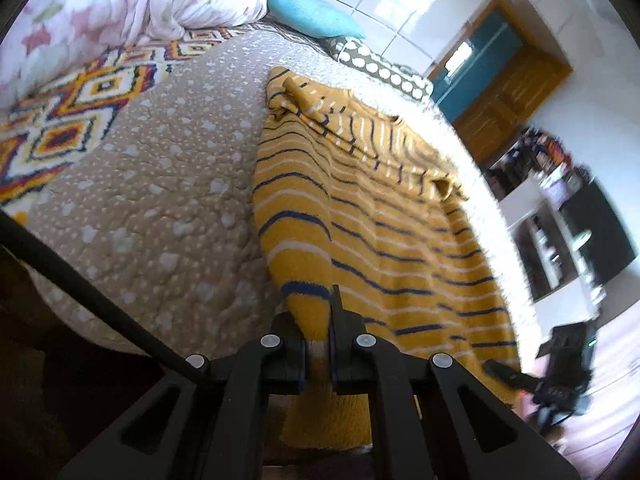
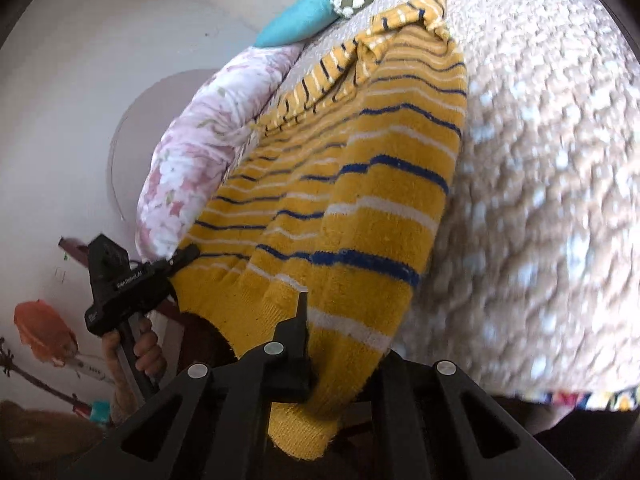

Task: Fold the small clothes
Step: 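Grasp the hem with the left gripper while the right gripper grasps the hem, then lift the hem with both grippers and fold it toward the collar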

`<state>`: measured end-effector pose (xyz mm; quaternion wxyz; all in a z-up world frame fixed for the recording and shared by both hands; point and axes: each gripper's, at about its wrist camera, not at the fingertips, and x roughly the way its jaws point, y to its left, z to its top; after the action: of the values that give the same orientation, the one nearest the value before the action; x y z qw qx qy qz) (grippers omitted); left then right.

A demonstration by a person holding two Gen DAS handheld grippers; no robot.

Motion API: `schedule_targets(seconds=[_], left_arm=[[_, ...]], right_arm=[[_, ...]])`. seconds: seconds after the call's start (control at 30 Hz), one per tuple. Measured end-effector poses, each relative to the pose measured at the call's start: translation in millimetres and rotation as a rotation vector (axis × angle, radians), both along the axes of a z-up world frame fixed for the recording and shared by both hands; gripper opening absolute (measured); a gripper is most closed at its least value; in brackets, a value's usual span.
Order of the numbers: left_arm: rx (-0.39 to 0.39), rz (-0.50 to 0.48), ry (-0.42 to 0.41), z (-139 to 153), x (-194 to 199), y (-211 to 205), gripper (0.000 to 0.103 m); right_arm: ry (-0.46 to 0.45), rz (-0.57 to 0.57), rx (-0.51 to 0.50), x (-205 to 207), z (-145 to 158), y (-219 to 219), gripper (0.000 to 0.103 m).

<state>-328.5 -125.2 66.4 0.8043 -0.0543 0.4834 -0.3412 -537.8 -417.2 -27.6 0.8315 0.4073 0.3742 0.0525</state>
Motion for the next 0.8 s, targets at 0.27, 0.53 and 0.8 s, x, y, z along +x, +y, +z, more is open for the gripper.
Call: schedule_targets(seconds=[0.27,0.53,0.8], left_arm=[[0.000,0.025,-0.070,25.4,38.6,-22.8,0.007],[-0.016,0.064,-0.129,70.9,136.0,-92.6,0.007],[0.094,0.064,-0.086,38.2,204.2,-145.2,0.008]], right_arm=[[-0.075,0.024,-0.081,23.8,37.2,-12.7,0.010],[-0.195,-0.071,-0.272,116.8,125.5,-60.9,0.009],[-0.107,-0.131,-0.271,186.4,110.7,-101.5,0.010]])
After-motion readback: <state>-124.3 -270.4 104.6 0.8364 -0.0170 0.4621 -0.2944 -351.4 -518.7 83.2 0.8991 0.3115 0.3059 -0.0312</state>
